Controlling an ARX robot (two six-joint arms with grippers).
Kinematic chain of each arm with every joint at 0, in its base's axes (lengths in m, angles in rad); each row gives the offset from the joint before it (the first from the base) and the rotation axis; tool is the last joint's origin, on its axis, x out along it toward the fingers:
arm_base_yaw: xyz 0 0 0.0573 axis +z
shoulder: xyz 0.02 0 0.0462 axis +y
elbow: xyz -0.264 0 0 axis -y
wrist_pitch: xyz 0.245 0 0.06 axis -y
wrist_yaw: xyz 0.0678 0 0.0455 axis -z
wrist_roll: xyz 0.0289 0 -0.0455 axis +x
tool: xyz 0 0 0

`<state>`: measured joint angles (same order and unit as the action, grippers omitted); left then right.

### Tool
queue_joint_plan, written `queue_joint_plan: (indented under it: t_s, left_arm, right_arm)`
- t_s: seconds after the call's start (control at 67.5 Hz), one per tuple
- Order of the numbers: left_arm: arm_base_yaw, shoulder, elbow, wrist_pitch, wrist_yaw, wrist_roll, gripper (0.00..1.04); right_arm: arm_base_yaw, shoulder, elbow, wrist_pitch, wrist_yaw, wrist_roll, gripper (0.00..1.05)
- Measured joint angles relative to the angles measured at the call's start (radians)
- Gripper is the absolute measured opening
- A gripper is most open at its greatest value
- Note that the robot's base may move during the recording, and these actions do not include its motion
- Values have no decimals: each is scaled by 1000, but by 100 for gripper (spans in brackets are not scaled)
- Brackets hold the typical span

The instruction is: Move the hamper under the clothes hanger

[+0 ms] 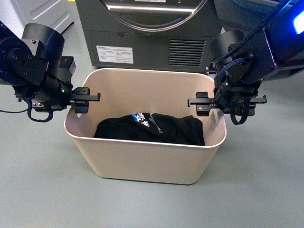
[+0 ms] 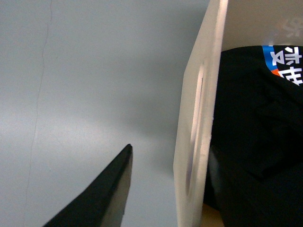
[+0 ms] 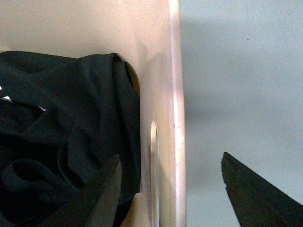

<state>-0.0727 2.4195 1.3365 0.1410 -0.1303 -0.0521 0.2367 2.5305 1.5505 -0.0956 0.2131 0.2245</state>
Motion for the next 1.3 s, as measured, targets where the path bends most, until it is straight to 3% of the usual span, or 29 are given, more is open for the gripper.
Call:
queue_joint_plan:
  t_s: [0.252,0.4,1.303]
  left_arm:
    - [-8,1,6,-7,18,0,6]
    - [-10,0,7,-10,18,-2,4]
    - [-15,-151,-66,-23,7,-3,4]
  right_arm:
    - [2,1,1,2,6,-3,20]
    - [5,1,1,3,-1,-7,2]
    - [22,-137,-84,25,3,-35,3]
